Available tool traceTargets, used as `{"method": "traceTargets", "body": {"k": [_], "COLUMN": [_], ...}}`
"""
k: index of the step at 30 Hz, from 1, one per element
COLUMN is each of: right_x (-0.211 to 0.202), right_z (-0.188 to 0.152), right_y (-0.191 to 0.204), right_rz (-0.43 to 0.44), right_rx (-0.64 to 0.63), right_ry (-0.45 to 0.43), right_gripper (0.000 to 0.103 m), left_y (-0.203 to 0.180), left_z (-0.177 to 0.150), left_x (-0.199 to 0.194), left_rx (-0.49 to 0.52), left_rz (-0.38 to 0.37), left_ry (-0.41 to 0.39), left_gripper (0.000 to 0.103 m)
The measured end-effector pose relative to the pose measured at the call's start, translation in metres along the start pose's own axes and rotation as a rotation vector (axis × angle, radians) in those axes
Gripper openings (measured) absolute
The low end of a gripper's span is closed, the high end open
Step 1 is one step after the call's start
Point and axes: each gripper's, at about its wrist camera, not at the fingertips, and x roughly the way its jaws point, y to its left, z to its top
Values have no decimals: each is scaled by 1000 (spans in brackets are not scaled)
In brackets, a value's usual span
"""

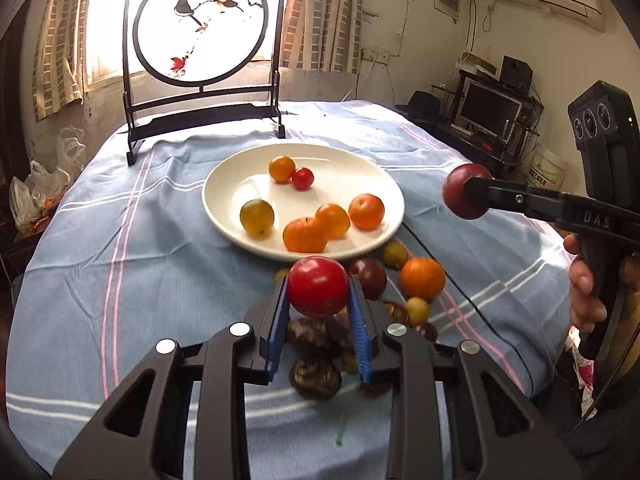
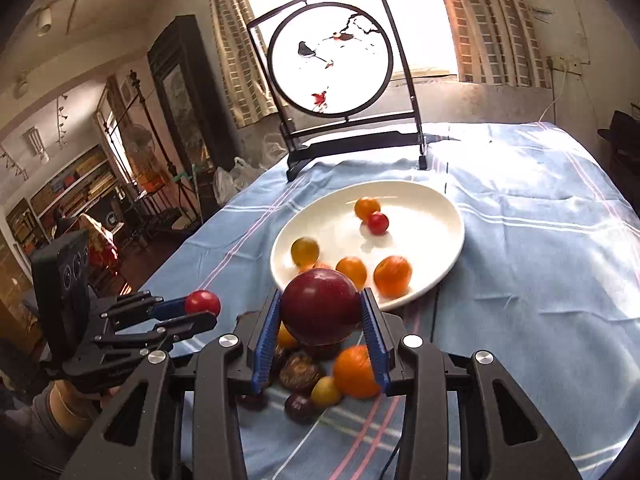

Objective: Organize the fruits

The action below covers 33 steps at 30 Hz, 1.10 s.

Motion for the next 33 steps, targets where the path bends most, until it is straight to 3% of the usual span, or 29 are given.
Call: {"method": "traceTargets", "body": {"k": [7,14,16,18,24,27,30,33], "right_x": [70,117,107,92,37,16,4,-1], "right_z": [42,49,49,47,14,-14,-42,-63], "right_y": [-39,-55,-51,-44,-22,-17,-13,-8], "right_rz": [-67,-106,-103,-101,-100,-89,-85,-63], "right_rx": [41,57,46,21,-42,-33,-16,1], "right_ry": [43,82,49,24,-14,-12,8,34], "right_gripper": [40,47,53,53,53,53,53,53], "left_y": [14,34,40,42,29,17,15,14], "left_z": [66,82,81,79,43,8,-27,-53], "left_x": [74,135,124,104,34,9,-3,-3], "left_rx": [-40,-112,-149,-160,-73,14,28,32], "left_rz": [-10,0,-7,-4,-30,-4,25,49], "left_ry": [44,163,137,90,34,48,78,130], "left_gripper": [28,33,57,64,65,65,64,47]}}
